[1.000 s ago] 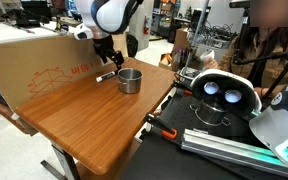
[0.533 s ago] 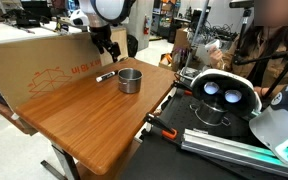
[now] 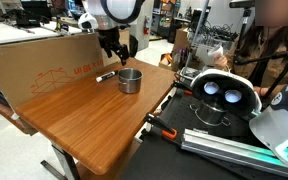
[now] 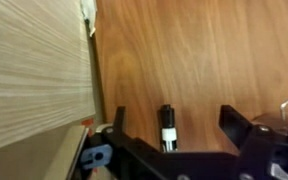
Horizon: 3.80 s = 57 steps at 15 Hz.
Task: Pick up the black marker and place it inside the silver pot
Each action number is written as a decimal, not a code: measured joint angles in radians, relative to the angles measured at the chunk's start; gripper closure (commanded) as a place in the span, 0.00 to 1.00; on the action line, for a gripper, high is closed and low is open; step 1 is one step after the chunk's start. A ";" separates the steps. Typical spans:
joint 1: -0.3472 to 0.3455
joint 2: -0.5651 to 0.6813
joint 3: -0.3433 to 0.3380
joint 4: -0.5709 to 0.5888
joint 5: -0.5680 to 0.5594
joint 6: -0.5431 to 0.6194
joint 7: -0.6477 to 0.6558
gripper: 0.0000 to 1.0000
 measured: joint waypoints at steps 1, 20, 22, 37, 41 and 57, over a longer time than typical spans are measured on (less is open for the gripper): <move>0.000 0.000 0.000 -0.012 -0.002 0.000 0.000 0.00; 0.013 0.096 0.000 0.065 -0.030 -0.020 0.021 0.00; 0.014 0.117 0.000 0.086 -0.030 -0.032 0.021 0.26; 0.017 0.161 0.000 0.153 -0.030 -0.075 0.021 0.95; 0.017 0.159 -0.002 0.154 -0.030 -0.072 0.032 0.95; 0.031 -0.094 -0.088 -0.096 -0.338 0.002 0.400 0.95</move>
